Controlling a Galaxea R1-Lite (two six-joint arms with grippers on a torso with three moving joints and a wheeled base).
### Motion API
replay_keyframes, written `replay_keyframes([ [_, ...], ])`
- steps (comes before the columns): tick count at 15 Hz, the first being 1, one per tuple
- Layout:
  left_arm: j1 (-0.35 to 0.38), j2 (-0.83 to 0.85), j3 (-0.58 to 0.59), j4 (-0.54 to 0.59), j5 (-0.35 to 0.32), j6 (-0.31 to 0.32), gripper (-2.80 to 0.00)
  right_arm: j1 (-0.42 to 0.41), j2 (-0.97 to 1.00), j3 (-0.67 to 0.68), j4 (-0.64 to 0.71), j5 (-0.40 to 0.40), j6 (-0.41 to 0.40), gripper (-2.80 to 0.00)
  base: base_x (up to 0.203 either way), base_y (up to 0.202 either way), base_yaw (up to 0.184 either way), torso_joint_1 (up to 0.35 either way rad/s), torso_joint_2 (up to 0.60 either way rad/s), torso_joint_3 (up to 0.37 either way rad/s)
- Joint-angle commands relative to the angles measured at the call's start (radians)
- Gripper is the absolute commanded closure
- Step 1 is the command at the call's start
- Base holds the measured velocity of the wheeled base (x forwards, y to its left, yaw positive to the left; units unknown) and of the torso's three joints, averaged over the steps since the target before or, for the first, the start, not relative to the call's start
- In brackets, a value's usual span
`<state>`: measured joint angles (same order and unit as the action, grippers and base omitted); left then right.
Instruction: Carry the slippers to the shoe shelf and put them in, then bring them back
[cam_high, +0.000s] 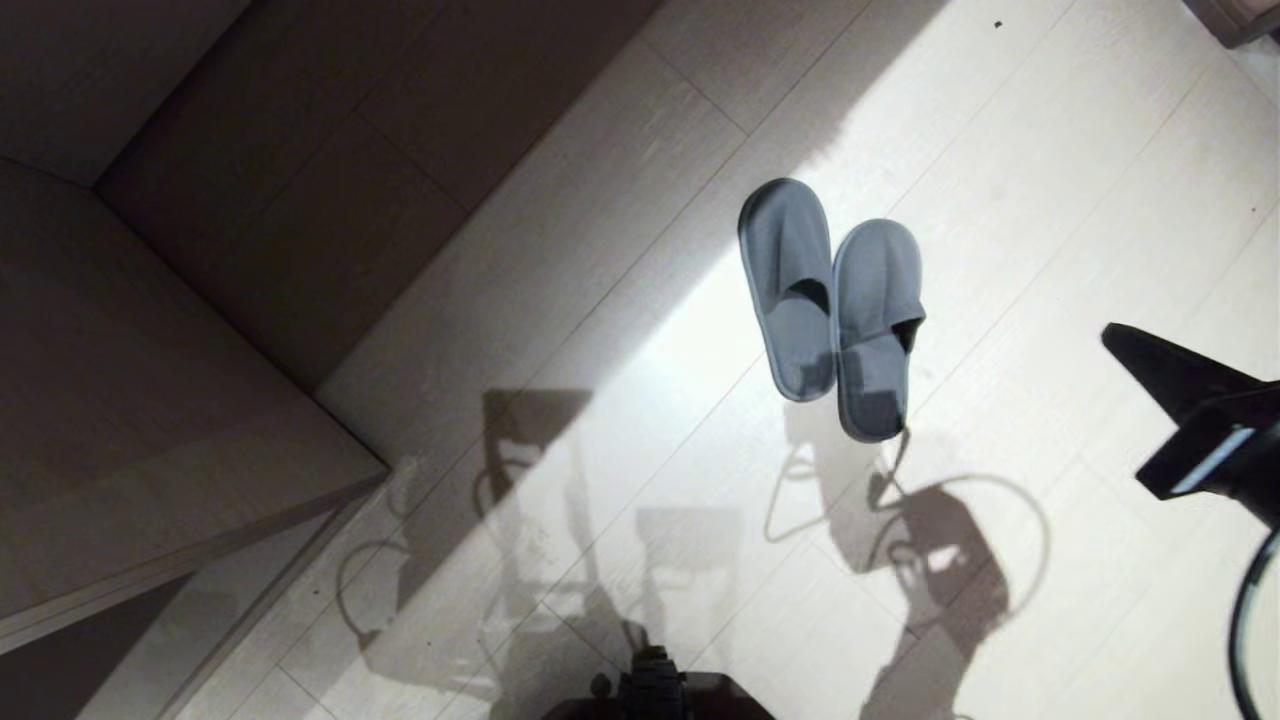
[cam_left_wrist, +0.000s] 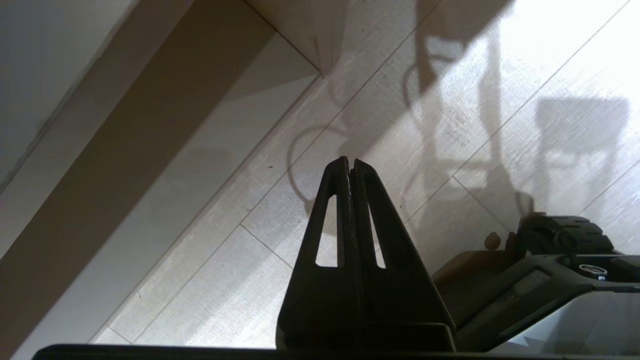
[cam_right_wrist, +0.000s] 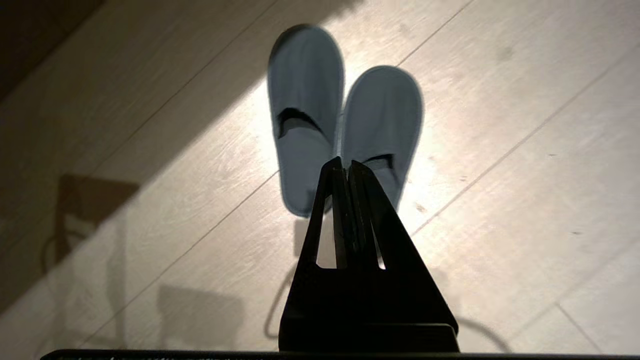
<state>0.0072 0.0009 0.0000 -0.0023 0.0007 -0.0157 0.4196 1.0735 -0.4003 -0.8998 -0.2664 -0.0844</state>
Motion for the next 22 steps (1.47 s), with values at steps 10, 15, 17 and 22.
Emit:
replay_keyframes([
  [10, 0.000, 0.001, 0.000, -0.001, 0.001, 0.000, 0.00, -0.470, -0.805, -0.006, 0.619, 0.212, 0.047, 0.00, 0.000, 0.000, 0.000, 0.000, 0.00, 0.000],
  [15, 0.000, 0.001, 0.000, -0.001, 0.000, 0.000, 0.00, -0.418, -0.952, 0.200, 0.687, 0.288, 0.069, 0.00, 0.000, 0.000, 0.000, 0.000, 0.00, 0.000],
  [17, 0.000, 0.001, 0.000, -0.001, 0.001, -0.001, 0.00, -0.417, -1.013, 0.320, 0.708, 0.284, 0.033, 0.00, 0.000, 0.000, 0.000, 0.000, 0.00, 0.000],
  [22, 0.000, 0.001, 0.000, -0.001, -0.001, 0.000, 0.00, -0.415, -1.072, 0.400, 0.900, 0.279, -0.020, 0.00, 0.000, 0.000, 0.000, 0.000, 0.00, 0.000],
])
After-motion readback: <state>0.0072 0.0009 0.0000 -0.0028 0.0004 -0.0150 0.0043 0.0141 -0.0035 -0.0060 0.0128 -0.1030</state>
